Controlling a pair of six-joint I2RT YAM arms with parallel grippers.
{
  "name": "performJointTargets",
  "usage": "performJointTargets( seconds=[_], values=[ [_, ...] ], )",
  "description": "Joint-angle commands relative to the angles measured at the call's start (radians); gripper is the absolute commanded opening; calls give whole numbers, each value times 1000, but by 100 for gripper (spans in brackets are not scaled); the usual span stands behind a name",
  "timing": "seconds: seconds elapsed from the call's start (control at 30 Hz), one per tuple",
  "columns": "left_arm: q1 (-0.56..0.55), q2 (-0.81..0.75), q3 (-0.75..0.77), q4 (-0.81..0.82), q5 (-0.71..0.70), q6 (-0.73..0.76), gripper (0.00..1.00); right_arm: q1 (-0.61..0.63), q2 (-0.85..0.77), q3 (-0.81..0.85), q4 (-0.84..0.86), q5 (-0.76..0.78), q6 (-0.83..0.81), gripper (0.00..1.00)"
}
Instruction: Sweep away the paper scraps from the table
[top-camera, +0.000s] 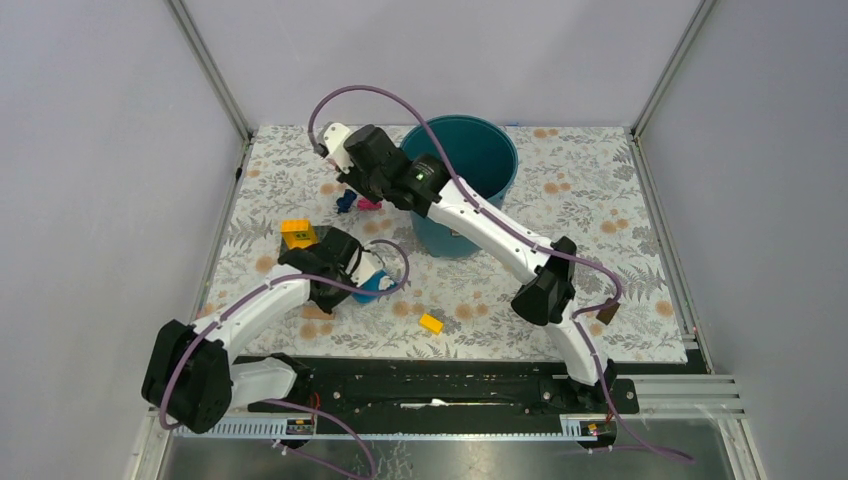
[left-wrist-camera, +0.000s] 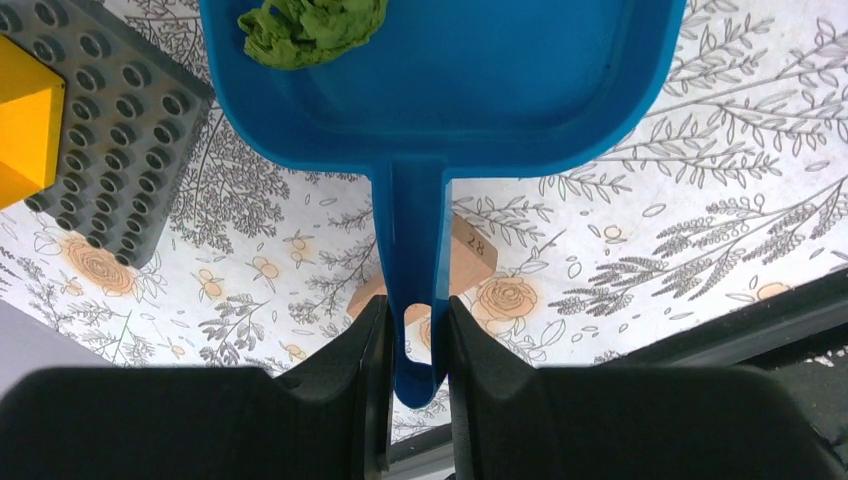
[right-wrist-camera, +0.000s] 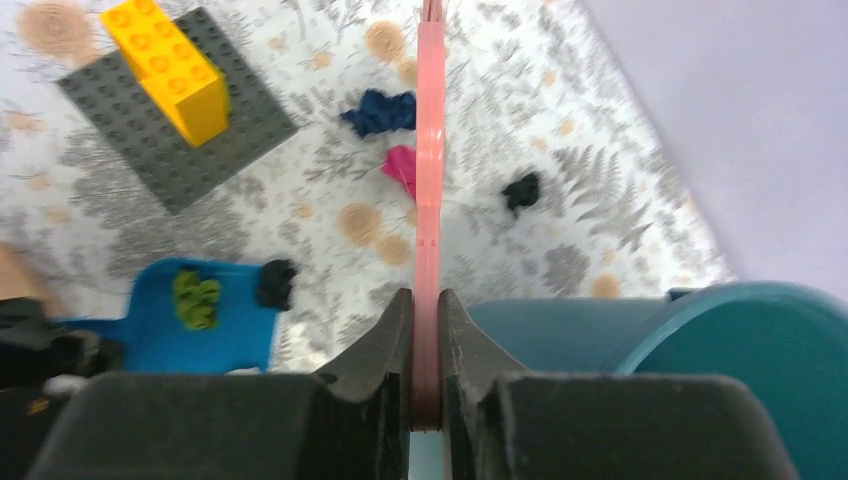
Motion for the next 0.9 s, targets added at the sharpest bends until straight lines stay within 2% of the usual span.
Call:
performJointTargets(
  seconds=[0.0,0.07,0.23,0.63,0.7,0.87],
  values=[
    [8,-75,-23,-23,-24,22,0,26,7,-21,225,93,-283,0],
    [8,-94,-31,-41,-29,25,0,34,30,-29,269,100,-407,0],
    [9,-135,-36,-92,-49,27,0,58,107,-34,305,87,-562,0],
    [16,-189,-80,-122,-37,55,0,83,177,-242,381,153,-745,0],
    [16,-186,-79,-122,-39,60,0,83,173,-254,351,133,-742,0],
    [16,-198,-79,-130,-49,86,0,82,173,-142,20,-60,-672,0]
  ],
)
